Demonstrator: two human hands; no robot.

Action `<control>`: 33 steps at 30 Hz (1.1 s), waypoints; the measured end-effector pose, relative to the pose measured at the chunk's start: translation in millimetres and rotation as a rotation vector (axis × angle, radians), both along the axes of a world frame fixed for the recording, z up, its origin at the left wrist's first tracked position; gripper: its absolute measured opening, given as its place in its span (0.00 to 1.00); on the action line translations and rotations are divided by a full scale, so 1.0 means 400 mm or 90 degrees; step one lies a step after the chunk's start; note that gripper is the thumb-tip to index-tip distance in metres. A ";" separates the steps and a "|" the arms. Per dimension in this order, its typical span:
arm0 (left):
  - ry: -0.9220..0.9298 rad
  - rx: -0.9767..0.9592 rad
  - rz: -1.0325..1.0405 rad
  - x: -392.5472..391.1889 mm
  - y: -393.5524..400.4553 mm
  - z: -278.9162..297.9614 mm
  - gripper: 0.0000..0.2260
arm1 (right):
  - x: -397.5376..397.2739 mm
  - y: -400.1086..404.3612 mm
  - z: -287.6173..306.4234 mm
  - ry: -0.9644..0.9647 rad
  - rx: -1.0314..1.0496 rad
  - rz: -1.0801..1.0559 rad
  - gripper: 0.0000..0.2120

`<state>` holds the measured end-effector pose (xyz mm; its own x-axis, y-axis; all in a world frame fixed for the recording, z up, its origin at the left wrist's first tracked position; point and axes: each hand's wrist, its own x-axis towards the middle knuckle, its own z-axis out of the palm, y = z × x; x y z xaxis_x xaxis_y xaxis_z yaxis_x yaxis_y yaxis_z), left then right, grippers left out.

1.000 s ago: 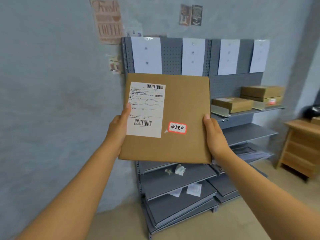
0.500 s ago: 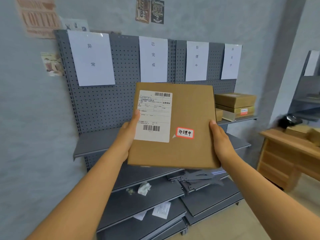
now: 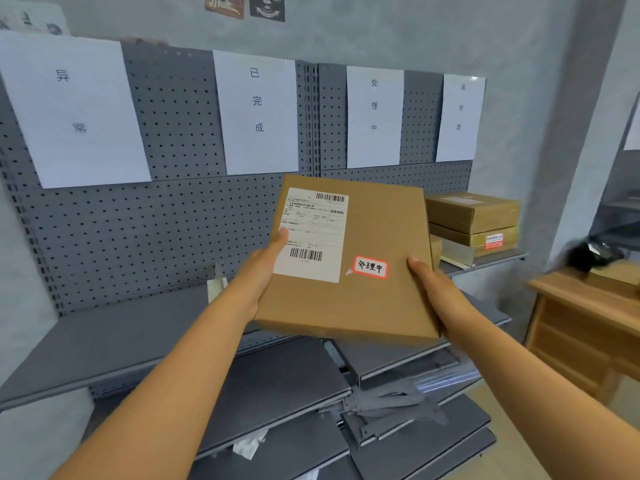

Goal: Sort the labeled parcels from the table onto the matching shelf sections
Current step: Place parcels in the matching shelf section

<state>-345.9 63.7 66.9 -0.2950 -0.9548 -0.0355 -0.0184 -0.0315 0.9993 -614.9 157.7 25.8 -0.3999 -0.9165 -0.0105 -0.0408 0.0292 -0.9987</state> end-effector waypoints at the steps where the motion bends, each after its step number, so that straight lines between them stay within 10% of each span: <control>1: 0.004 0.010 0.000 -0.027 -0.037 0.005 0.23 | -0.027 -0.027 0.003 0.008 -0.005 0.015 0.31; 33: -0.082 0.102 0.141 -0.770 -0.680 -0.023 0.16 | -0.839 -0.931 0.069 0.059 0.142 0.187 0.18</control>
